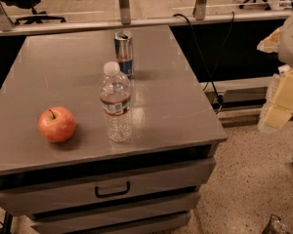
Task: Knock water bottle over
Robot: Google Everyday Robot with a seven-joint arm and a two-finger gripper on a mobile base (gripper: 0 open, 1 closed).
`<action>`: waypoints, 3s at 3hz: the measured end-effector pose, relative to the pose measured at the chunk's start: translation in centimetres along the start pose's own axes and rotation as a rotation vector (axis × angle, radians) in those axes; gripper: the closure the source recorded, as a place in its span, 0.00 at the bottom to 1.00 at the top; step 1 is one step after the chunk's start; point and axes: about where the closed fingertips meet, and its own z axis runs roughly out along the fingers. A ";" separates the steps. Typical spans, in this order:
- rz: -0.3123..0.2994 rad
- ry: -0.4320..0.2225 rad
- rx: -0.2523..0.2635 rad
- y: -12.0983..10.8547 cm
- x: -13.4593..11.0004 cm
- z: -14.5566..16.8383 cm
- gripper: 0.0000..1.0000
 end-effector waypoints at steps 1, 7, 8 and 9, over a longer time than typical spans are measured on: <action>0.000 0.000 0.000 0.0 0.0 0.0 0.00; -0.091 -0.296 -0.063 0.9 -10.8 2.2 0.19; -0.094 -0.396 -0.104 1.1 -12.5 2.2 0.00; -0.119 -0.628 -0.186 0.5 -16.8 3.1 0.00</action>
Offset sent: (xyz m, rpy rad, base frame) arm 0.0125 0.0443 -0.0069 0.0830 0.0015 0.0788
